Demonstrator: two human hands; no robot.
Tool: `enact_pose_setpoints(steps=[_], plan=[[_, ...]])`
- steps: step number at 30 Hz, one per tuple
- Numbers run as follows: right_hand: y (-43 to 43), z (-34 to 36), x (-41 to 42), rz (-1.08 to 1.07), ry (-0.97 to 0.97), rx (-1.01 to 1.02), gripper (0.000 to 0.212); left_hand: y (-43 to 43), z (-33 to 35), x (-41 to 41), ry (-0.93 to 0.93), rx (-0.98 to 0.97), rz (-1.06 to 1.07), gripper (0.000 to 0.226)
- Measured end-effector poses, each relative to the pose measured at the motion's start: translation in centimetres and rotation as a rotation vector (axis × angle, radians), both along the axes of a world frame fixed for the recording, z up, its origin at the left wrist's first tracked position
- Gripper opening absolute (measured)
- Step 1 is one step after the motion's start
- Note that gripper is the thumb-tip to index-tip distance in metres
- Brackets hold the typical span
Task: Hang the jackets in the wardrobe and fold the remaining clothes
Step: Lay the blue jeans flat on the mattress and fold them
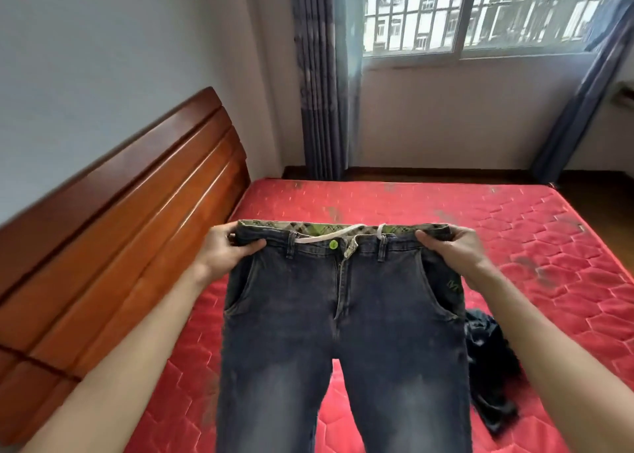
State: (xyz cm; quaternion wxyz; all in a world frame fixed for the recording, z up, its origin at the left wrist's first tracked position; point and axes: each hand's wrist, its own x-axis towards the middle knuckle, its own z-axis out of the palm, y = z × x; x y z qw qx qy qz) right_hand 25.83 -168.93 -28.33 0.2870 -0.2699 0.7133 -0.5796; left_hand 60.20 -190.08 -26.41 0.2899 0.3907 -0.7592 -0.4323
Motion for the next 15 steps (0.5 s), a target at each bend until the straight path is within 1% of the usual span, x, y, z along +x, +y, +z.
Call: enact_pose_setpoints(steps=[2,5,8,10,12,15], plan=[[-5.2,-4.9,-2.0,0.023,0.015,0.109,0.009,-4.9,-5.4,-2.2,-0.059,0.036,0.015,0.031],[-12.3,-13.9,-4.8,0.035,0.071,0.293,0.016,-11.2,-14.8,-5.8,-0.168,0.111,0.039,0.035],[-18.1,-23.5,-7.2,0.069,0.105,0.438,0.023,-16.9,-24.4,-9.1,-0.274,0.143,0.079,0.032],[-21.3,-29.0,-8.5,0.073,0.143,0.492,0.026,-20.3,-30.1,-11.2,-0.306,0.157,0.136,0.028],[-24.5,-33.5,-10.0,0.049,0.183,0.523,0.024,-23.8,-35.0,-13.4,-0.323,0.168,0.216,0.024],[-29.4,-39.3,-12.8,0.015,0.258,0.513,0.023,-29.0,-41.2,-16.0,-0.345,0.171,0.292,0.025]])
